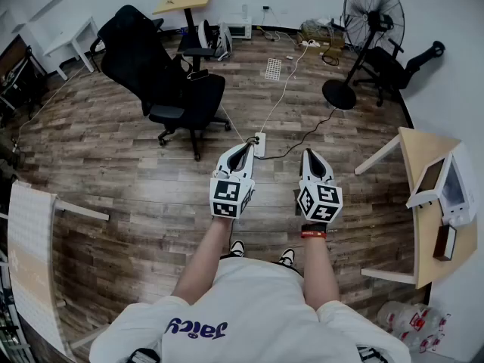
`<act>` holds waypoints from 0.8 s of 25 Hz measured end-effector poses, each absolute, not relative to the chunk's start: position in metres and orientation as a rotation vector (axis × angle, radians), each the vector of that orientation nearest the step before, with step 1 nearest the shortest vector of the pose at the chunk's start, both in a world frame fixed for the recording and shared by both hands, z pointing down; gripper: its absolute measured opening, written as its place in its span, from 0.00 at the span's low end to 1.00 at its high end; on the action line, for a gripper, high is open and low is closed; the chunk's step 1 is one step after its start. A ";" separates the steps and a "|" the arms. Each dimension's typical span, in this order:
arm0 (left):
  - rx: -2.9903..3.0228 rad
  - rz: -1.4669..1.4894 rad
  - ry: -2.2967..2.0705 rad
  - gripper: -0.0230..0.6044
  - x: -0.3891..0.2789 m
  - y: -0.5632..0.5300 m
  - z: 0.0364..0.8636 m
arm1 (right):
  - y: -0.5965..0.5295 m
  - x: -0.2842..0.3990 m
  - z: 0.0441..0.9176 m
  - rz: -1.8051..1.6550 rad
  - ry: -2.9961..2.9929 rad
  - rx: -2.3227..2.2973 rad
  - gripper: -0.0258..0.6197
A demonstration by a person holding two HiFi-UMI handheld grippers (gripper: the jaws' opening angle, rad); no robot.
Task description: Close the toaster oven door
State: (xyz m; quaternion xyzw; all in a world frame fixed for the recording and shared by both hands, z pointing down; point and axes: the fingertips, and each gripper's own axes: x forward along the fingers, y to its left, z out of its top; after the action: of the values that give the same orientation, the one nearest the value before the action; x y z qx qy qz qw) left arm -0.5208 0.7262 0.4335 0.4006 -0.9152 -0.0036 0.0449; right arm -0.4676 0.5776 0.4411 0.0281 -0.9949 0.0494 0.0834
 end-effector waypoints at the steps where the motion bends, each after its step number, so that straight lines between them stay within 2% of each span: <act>1: 1.233 -0.009 -2.791 0.07 -0.520 0.727 0.434 | 0.581 -0.467 0.441 0.154 -2.975 0.082 0.06; 10: 1.436 0.015 -2.686 0.07 -0.507 0.699 0.446 | 0.574 -0.439 0.448 0.247 -3.028 0.231 0.06; 20: 1.797 0.049 -2.424 0.07 -0.441 0.602 0.456 | 0.509 -0.349 0.458 0.268 -2.956 0.621 0.06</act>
State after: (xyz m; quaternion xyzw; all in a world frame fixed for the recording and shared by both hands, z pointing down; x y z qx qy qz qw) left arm -0.4410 0.6023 0.4556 0.5944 -0.8016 0.0161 0.0619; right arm -0.3490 0.5089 0.4583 0.2044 -0.9734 0.0882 0.0548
